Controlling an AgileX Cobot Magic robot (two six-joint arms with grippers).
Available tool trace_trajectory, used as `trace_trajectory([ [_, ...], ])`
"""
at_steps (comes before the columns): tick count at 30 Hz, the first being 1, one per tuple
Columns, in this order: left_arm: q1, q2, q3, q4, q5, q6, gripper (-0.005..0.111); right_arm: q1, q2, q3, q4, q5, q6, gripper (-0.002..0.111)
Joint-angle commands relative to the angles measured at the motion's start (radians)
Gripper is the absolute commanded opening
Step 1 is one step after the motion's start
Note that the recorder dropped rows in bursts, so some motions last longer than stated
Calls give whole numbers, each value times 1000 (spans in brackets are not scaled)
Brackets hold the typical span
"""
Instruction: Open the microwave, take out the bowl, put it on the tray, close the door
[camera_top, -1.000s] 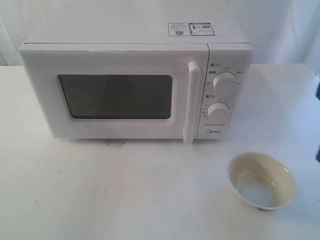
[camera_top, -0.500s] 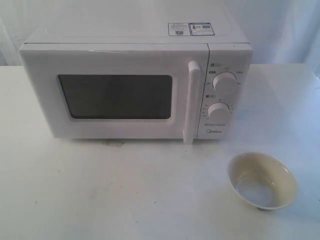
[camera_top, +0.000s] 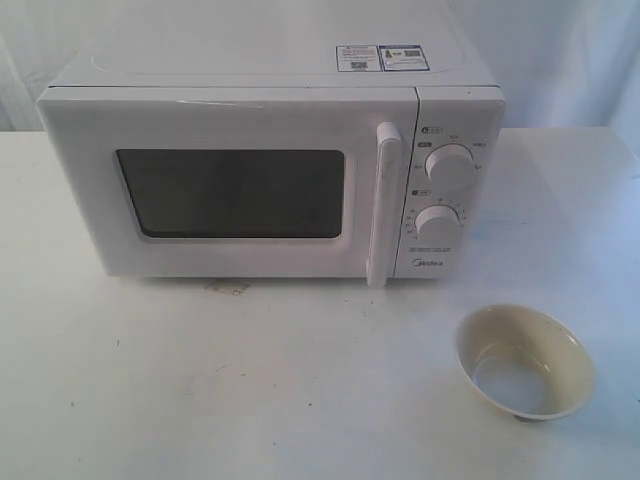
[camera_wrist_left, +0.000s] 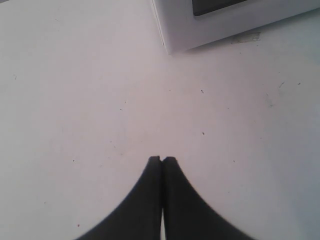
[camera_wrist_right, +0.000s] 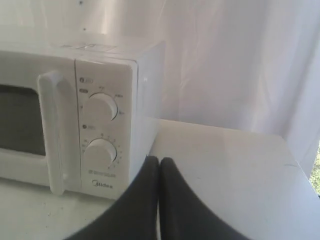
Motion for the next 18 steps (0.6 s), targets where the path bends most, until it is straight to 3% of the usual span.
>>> trace_trajectory([
  [1,-3,-8,6,-10,6,-9,0,-1,-6,35,216,-3,-264,0],
  [10,-3,-8,6,-10,6,-9,0,-1,-89,176,318,-42,-279,0],
  [18,-3,-8,6,-10,6,-9,0,-1,-89,176,334,132,-366,0],
])
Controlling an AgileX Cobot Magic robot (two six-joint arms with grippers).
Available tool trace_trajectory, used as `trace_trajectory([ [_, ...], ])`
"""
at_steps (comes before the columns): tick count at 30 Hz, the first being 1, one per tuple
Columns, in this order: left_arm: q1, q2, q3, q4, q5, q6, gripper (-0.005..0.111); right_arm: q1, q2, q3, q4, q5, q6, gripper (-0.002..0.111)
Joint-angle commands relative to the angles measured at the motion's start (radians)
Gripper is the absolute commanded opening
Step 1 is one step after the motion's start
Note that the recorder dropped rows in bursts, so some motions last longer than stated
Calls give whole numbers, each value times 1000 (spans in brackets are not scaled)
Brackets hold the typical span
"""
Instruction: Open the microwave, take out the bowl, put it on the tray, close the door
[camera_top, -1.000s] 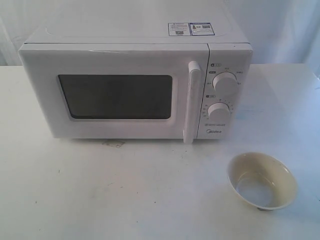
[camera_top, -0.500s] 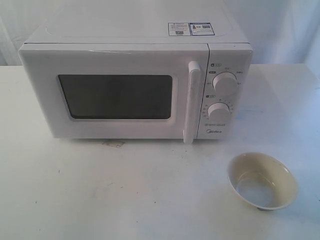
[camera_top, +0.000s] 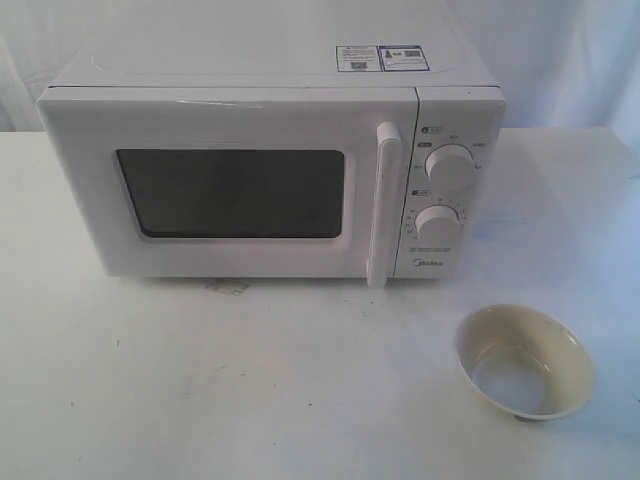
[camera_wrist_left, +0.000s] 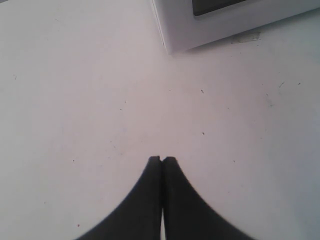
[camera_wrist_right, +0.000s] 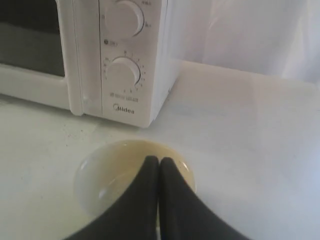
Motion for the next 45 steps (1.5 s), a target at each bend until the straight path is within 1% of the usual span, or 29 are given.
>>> trace_trajectory([
  [1,-3,-8,6,-10,6,-9,0,-1,-6,7,3,60,-22,0],
  [6,-3,-8,6,-10,6,-9,0,-1,-6,7,-16,60,-22,0],
  [8,-3,-8,6,-10,6,-7,0,-19,-6,7,-16,63,-22,0],
  [15,-3,-6,6,-10,6,-7,0,-180,-6,7,-16,65,-22,0],
  [18,-3,-6,6,-10,6,-7,0,-231,-6,7,-15,65,-19,0],
  [26,-3,-6,6,-10,6,-7,0,-236,-6,7,-15,65,11,0],
  [45,-3,-6,6,-10,6,-7,0,-236,-6,7,-15,65,11,0],
])
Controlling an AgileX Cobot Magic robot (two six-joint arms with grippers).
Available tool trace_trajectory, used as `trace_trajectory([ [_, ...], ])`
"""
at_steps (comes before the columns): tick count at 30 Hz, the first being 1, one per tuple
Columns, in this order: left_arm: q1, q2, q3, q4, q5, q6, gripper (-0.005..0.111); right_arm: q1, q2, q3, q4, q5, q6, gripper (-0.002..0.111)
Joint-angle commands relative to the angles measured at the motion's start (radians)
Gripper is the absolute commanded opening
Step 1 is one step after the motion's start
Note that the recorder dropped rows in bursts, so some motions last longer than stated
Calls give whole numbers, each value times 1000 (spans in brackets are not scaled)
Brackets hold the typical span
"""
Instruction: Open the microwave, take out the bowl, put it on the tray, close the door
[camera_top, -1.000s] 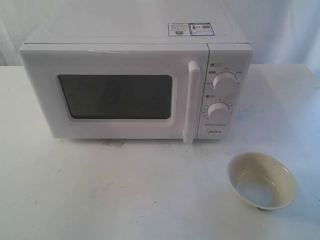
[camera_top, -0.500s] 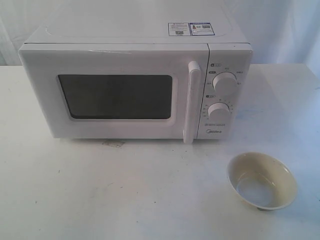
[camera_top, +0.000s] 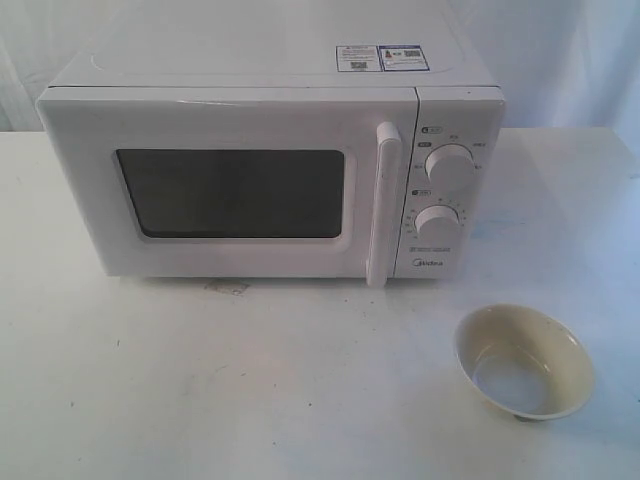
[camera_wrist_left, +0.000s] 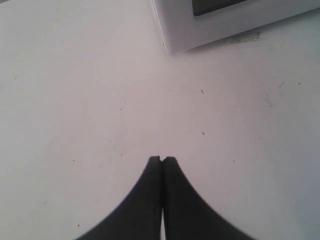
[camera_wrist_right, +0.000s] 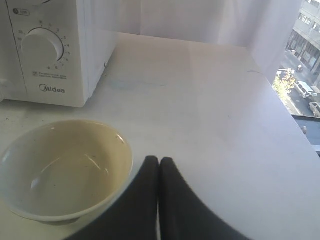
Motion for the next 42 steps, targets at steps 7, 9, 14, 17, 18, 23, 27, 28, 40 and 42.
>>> trace_trajectory([
  [7,-3,-6,6,-10,6,-7,0,-8,-6,7,-9,0,4,0],
  [9,-3,-6,6,-10,6,-7,0,-8,-6,7,-9,0,4,0],
  [14,-3,-6,6,-51,-18,-58,0,-8,-6,7,-9,0,4,0],
  [17,-3,-6,28,-102,-143,-83,0,-8,-6,7,-9,0,4,0],
  [18,-3,-6,42,-110,-213,-83,0,-8,-6,7,-9,0,4,0],
  [23,-3,-6,178,-113,-516,-83,0,-8,-6,7,-9,0,4,0],
  [27,-3,-21,293,-108,-625,-83,0,-8,-6,7,-9,0,4,0],
  [28,-3,-38,328,-94,-646,-81,0,-8,-6,7,-9,0,4,0],
  [40,-3,-257,619,27,-739,-92,0,-8,-6,7,-9,0,4,0],
  [42,4,-257,646,27,-746,-104,0,-8,-6,7,-9,0,4,0],
])
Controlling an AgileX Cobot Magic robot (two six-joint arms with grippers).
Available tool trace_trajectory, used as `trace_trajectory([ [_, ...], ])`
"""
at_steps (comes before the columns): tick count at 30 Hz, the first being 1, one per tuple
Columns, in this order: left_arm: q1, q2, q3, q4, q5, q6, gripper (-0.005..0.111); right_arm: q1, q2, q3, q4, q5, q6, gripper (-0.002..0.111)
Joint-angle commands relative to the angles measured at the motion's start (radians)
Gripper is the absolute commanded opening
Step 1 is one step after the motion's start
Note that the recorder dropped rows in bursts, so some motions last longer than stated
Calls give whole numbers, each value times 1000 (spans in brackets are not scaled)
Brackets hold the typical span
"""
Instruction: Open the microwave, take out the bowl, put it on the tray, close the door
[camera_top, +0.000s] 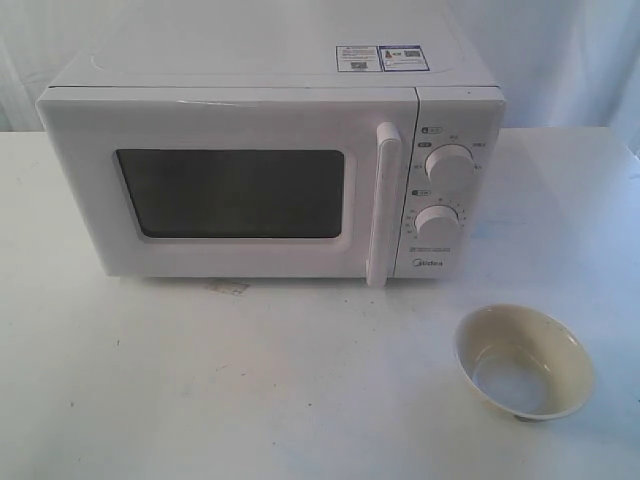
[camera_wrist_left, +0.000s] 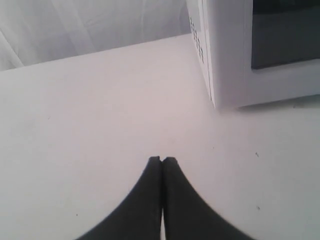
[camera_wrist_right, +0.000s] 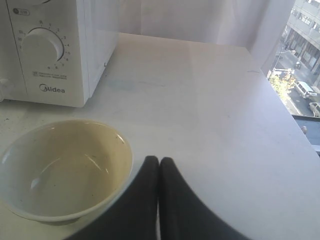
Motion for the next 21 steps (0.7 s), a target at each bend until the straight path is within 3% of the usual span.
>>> trace_trajectory([
  [1,5,-14,62,13,-16,-49,0,-8,-6,7,-9,0,4,0],
  [3,5,-14,62,18,65,-68,0,-8,-6,7,-9,0,4,0],
  [10,5,-14,62,18,58,-198,0,-8,-6,7,-9,0,4,0],
  [21,5,-14,62,18,60,-166,0,-8,-6,7,-6,0,4,0],
])
